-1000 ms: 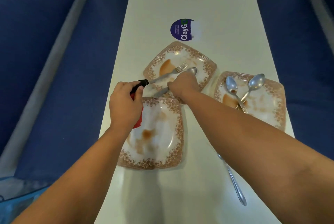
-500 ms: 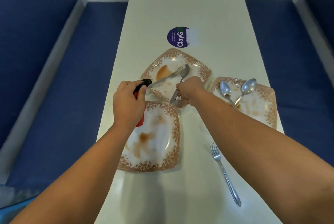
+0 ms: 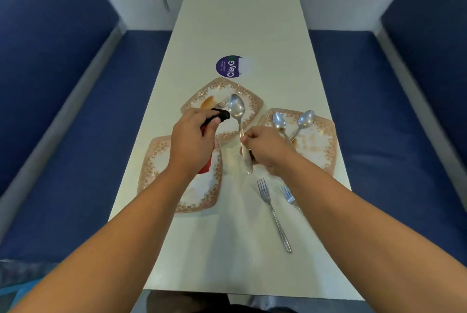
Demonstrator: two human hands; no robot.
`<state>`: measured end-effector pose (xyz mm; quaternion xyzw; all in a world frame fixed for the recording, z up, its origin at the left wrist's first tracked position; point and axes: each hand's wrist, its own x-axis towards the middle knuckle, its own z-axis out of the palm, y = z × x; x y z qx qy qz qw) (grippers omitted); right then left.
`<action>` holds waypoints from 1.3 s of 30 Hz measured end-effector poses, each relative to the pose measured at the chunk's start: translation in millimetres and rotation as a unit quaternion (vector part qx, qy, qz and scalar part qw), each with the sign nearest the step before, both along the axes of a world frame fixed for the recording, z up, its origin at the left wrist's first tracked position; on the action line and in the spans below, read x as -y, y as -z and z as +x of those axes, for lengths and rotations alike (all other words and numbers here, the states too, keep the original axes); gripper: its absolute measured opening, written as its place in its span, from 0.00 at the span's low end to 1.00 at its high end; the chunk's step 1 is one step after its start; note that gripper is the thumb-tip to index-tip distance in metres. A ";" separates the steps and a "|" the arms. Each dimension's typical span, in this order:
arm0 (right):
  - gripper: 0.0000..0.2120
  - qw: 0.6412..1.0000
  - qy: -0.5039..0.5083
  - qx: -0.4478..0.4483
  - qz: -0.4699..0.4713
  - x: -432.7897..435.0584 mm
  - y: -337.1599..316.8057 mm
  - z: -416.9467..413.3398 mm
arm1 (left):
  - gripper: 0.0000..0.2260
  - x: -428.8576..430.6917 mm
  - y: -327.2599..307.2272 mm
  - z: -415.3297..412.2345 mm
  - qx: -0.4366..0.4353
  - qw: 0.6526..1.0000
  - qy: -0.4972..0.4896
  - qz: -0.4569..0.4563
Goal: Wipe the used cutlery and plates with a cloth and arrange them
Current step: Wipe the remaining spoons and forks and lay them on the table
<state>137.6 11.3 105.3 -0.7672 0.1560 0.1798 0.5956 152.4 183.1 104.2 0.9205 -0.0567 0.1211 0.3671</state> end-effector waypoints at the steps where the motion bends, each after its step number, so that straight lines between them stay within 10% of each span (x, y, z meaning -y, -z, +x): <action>1: 0.09 1.000 -0.007 0.007 0.005 0.5 -2.5 -9.8 | 0.10 3.6 -2.9 -4.9 0.011 1.000 0.004 -0.003; 15: 0.10 0.991 -0.062 0.107 0.057 11.6 2.5 -103.4 | 0.08 28.0 -7.1 -62.3 0.086 0.986 0.017 0.143; 39: 0.08 0.987 -0.093 0.129 0.034 35.0 -7.3 -109.2 | 0.10 43.9 -27.8 -71.6 0.081 0.988 -0.018 0.127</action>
